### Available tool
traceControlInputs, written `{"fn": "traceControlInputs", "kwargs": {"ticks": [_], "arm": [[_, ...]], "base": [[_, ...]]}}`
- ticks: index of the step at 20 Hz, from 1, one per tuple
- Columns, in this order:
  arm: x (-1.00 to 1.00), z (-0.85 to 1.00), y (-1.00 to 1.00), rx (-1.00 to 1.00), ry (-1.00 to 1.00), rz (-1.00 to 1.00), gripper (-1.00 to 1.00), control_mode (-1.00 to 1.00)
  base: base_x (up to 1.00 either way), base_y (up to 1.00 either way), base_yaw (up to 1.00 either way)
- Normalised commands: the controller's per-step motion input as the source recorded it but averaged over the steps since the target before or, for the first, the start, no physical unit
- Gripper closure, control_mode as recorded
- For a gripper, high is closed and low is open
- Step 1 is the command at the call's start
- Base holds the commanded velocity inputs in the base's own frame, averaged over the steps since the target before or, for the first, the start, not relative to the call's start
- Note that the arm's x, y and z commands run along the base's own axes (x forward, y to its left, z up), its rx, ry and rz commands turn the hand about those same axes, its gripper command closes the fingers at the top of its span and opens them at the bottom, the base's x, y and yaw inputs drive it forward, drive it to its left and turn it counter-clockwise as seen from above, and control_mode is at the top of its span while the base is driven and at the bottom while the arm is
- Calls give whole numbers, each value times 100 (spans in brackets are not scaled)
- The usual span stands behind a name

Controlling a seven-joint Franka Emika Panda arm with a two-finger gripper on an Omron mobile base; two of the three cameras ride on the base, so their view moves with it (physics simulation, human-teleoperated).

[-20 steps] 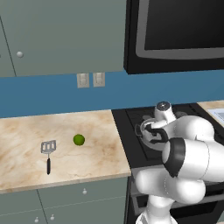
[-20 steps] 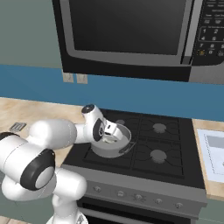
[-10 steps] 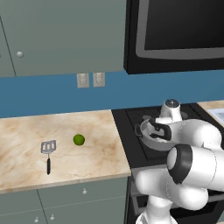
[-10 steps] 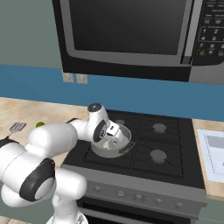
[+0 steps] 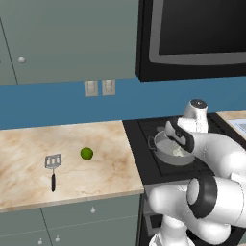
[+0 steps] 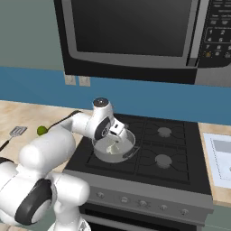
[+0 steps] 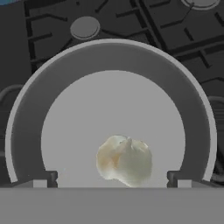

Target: Put the garlic and lime in the pot. Retrieve the spatula and lightly stir the vegetables in the pot.

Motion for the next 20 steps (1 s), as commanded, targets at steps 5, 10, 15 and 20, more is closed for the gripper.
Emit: {"fn": "traceControlInputs", "kwargs": {"ticks": [5, 10, 15, 20], "arm": [[-63, 47, 35, -2, 0, 0, -100, -100], [-63, 31, 55, -7, 0, 1, -100, -100], [-34, 13, 77, 0, 0, 7, -100, -100], [0, 7, 82, 0, -1, 1, -100, -100]], "base": [[0, 0, 0], [0, 0, 0], [0, 0, 0], [0, 0, 0]]}}
